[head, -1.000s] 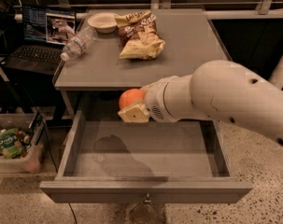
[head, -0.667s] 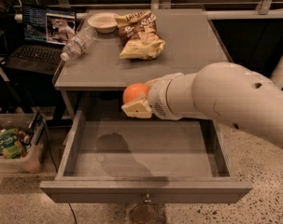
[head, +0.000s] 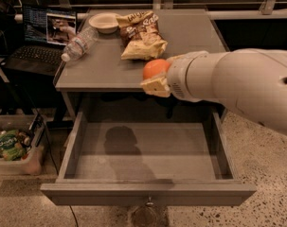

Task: Pick orange from top drawer and place on counter

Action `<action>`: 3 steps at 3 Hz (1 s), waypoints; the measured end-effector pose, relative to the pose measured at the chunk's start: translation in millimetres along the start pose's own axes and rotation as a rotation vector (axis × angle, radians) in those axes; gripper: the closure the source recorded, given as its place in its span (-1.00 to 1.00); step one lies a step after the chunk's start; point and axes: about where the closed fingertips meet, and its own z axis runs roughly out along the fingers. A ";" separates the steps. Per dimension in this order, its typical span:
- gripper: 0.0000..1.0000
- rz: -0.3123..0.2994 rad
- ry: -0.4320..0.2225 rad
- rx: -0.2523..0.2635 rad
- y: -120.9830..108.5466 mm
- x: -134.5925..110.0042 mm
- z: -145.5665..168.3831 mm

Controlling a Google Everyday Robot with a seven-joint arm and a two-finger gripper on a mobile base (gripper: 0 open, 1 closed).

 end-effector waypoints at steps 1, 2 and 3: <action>1.00 -0.006 -0.013 0.004 -18.2 -13.5 6.8; 1.00 -0.028 -0.030 -0.060 -33.7 -29.2 21.5; 1.00 -0.133 -0.055 -0.145 -53.0 -54.3 29.2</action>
Offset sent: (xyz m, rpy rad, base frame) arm 0.0761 -0.0065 0.0412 -0.0102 -0.0165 0.2279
